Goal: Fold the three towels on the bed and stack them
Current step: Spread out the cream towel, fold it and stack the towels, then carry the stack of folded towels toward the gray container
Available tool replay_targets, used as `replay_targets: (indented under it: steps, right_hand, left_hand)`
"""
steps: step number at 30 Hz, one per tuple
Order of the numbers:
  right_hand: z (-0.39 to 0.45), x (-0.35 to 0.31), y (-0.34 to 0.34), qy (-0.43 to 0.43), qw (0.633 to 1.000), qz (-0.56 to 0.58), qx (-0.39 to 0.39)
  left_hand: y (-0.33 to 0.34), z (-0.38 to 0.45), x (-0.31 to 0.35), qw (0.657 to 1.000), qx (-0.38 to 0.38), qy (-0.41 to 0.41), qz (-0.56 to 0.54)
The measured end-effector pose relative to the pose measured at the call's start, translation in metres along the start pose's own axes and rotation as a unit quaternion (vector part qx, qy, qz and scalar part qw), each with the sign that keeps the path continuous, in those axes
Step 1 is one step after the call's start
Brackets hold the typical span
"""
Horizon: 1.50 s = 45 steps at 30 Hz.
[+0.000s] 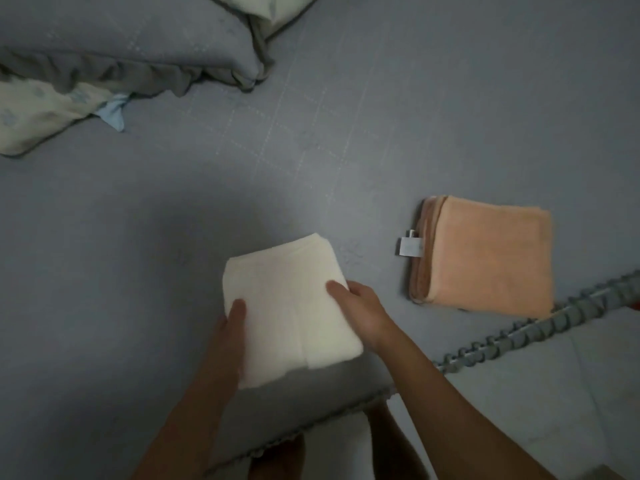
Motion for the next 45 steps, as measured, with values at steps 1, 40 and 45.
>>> replay_targets:
  steps: [1, 40, 45]
  right_hand:
    - [-0.004, -0.007, -0.019, -0.014, 1.0, 0.01, 0.001]
    - [-0.005, 0.097, -0.339, 0.152, 0.89, 0.425, -0.063]
    - [-0.116, 0.066, -0.428, 0.107, 0.877, 0.469, -0.007]
  left_hand:
    - [0.009, -0.013, 0.01, 1.0, 0.002, 0.009, 0.005]
    - [0.287, -0.256, 0.066, 0.939, -0.323, 0.018, 0.118]
    - [0.268, -0.385, 0.12, 0.921, -0.345, 0.108, 0.142]
Point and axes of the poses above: each hand's wrist, its own z-axis towards the middle knuckle, its own y-axis out of the palm, x = y × z, the point moved 9 cm from there along z, towards the middle knuckle, and after that the axes turned 15 degrees about x, right-handed, at the moved point
